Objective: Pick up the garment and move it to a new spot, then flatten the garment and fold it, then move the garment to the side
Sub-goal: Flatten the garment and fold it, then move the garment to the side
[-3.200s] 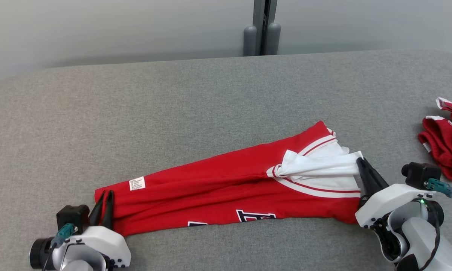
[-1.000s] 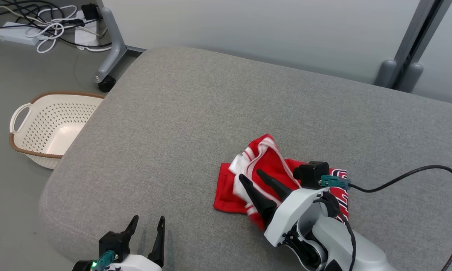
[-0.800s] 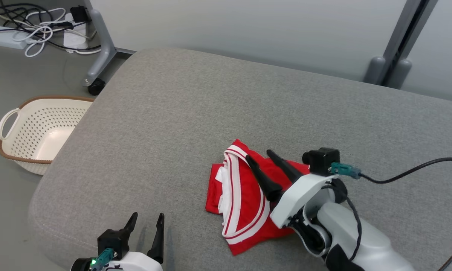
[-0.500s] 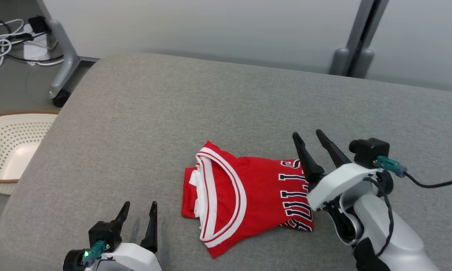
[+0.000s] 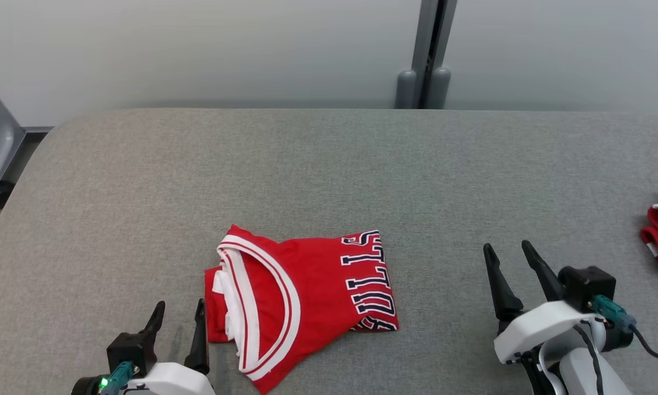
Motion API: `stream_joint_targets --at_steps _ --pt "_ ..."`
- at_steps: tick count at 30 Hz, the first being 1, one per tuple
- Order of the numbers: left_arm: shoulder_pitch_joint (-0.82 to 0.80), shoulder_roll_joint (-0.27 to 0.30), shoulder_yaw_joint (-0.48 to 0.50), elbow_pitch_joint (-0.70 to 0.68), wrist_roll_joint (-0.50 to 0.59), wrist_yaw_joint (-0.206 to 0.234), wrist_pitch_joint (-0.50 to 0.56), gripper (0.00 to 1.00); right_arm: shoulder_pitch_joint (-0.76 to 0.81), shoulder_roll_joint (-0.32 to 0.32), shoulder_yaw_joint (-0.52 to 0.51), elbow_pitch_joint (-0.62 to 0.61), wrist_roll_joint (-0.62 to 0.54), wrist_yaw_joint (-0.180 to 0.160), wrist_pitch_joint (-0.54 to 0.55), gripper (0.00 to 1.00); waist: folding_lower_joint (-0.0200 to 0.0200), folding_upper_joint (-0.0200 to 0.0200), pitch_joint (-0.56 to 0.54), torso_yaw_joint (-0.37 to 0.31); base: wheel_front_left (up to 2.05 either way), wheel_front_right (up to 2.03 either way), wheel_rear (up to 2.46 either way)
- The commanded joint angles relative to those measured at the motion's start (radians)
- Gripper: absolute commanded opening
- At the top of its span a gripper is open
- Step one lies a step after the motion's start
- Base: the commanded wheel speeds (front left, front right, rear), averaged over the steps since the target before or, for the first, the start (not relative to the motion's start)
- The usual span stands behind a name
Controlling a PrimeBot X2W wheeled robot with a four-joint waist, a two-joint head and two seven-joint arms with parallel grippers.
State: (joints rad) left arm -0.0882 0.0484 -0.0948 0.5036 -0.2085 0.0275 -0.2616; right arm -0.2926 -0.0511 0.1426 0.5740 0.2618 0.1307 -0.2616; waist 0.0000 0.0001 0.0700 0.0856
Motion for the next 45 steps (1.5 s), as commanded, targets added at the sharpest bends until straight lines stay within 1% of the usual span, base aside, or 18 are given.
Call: stream_joint_targets --at_steps 1,6,10,14,18,21,23,29,35,38,40,41,42,43,44,45 --pt "0.010 0.005 0.016 -0.006 0.011 0.002 -0.005 1.00 0.027 -0.002 -0.009 -0.008 0.008 0.000 -0.004 1.00 0.0000 -0.0001 -0.017 -0.029 0.00 0.00 0.00" --pt "0.044 0.005 0.056 -0.023 0.025 -0.004 -0.005 1.00 0.086 -0.002 -0.013 -0.023 0.014 0.000 -0.004 1.00 0.0000 -0.0001 -0.044 -0.068 0.00 0.00 0.00" --pt "0.080 0.005 0.080 -0.050 0.032 0.002 -0.005 1.00 0.124 -0.003 -0.002 -0.022 0.027 0.000 -0.004 1.00 0.0000 -0.0001 -0.061 -0.092 0.00 0.00 0.00" --pt "0.103 0.005 0.083 -0.067 0.032 0.003 -0.005 1.00 0.139 -0.003 0.003 -0.026 0.038 0.000 -0.004 1.00 0.0000 -0.0001 -0.064 -0.097 0.00 0.00 0.00" --pt "0.096 0.005 0.072 -0.076 0.034 0.001 -0.005 1.00 0.146 -0.002 0.025 -0.019 0.045 0.000 -0.004 1.00 0.0000 -0.0001 -0.055 -0.081 0.00 0.00 0.00" --pt "0.086 0.005 0.057 -0.085 0.034 -0.005 -0.005 1.00 0.112 -0.002 0.076 -0.008 0.080 0.000 -0.004 1.00 0.0000 -0.0001 -0.035 -0.057 0.00 0.00 0.00" --pt "0.079 0.005 0.044 -0.082 0.030 -0.006 -0.005 1.00 0.083 -0.002 0.129 0.014 0.131 0.000 -0.005 1.00 0.0000 -0.0001 -0.021 -0.032 0.00 0.00 0.00" --pt "0.059 0.005 -0.010 -0.067 0.035 -0.018 -0.005 1.00 -0.029 -0.004 0.298 0.097 0.297 0.000 -0.005 1.00 0.0000 -0.0001 0.009 0.073 0.00 0.00 0.00" --pt "0.052 0.005 -0.048 -0.070 0.046 -0.034 -0.005 1.00 -0.121 -0.004 0.361 0.240 0.423 0.000 -0.004 1.00 0.0000 -0.0001 0.029 0.171 0.00 0.00 0.00" --pt "0.045 0.004 -0.063 -0.078 0.045 -0.034 -0.005 1.00 -0.160 -0.004 0.399 0.314 0.504 0.000 0.008 1.00 0.0000 -0.0001 0.042 0.202 0.00 0.00 0.00" --pt "0.037 0.004 -0.068 -0.080 0.042 -0.032 -0.005 1.00 -0.195 -0.005 0.420 0.379 0.508 0.000 0.010 1.00 0.0000 -0.0001 0.048 0.214 0.00 0.00 0.00" --pt "0.034 0.004 -0.071 -0.082 0.040 -0.031 -0.005 1.00 -0.202 -0.004 0.428 0.404 0.531 0.000 0.017 0.50 0.0000 -0.0001 0.052 0.218 0.00 0.00 0.00" --pt "0.032 0.004 -0.072 -0.083 0.039 -0.030 -0.005 1.00 -0.209 -0.004 0.442 0.423 0.541 0.000 0.016 0.40 0.0000 -0.0001 0.053 0.220 0.00 0.00 0.00" --pt "0.030 0.004 -0.073 -0.085 0.039 -0.030 -0.005 1.00 -0.214 -0.003 0.462 0.433 0.553 0.000 0.018 0.12 0.0000 -0.0001 0.056 0.220 0.00 0.00 0.00" --pt "0.028 0.004 -0.072 -0.087 0.041 -0.030 -0.005 1.00 -0.218 -0.001 0.476 0.438 0.570 0.000 0.017 0.00 0.0000 -0.0001 0.057 0.218 0.00 0.00 0.00" --pt "0.027 0.004 -0.069 -0.089 0.044 -0.030 -0.005 1.00 -0.224 -0.001 0.492 0.441 0.581 0.000 0.016 0.00 0.0000 -0.0001 0.058 0.214 0.00 0.00 0.00"
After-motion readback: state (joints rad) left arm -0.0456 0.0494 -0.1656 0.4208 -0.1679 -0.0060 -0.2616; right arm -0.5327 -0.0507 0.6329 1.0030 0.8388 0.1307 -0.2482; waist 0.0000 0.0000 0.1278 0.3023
